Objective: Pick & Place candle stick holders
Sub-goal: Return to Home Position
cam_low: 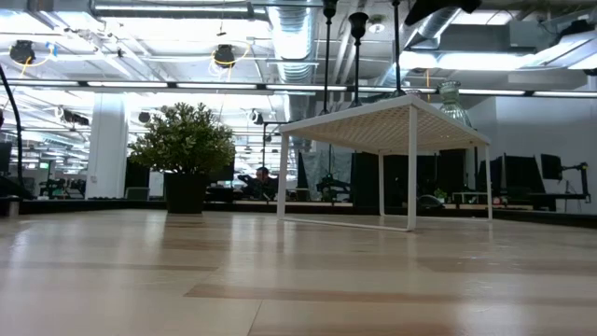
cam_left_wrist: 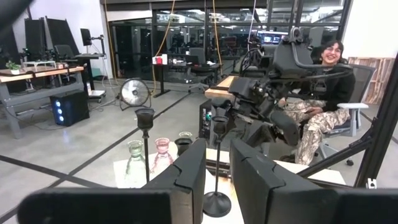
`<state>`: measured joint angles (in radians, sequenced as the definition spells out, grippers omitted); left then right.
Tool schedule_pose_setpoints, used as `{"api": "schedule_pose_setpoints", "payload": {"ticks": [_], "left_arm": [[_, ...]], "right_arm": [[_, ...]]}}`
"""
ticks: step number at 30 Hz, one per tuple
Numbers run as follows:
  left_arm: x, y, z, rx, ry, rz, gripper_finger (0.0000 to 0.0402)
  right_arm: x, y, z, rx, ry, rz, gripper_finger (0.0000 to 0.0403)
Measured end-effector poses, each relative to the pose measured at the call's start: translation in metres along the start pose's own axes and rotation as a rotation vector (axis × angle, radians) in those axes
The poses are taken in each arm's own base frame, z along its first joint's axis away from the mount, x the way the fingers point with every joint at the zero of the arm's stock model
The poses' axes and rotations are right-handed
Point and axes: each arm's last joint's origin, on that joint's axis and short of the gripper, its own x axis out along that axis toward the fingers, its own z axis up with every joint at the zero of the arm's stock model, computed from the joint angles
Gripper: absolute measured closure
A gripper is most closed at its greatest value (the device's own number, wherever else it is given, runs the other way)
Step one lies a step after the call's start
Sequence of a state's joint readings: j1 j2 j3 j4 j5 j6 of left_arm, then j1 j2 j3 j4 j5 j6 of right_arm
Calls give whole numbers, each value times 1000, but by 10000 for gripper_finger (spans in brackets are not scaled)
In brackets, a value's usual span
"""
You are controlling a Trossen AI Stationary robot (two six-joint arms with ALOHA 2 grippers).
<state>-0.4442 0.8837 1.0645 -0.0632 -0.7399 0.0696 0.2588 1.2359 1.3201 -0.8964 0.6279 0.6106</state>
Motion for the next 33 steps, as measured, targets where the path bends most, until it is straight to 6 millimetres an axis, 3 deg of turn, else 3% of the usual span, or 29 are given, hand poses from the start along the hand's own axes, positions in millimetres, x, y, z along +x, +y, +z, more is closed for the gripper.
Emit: {"api": "schedule_pose_setpoints", "payload": {"ticks": [20,27,33], "left_arm": [[-2,2,2,-8,-10,-1,330],[-34,28,23,-88,-124,-139,376],[-65,56,29,-109,-163,-178,396]], "right_arm": [[-46,-7,-6,-22,-61,135,117],[-79,-16,-11,-79,-159,190,117],[-113,-46,-18,-66,-291,185,133]]}}
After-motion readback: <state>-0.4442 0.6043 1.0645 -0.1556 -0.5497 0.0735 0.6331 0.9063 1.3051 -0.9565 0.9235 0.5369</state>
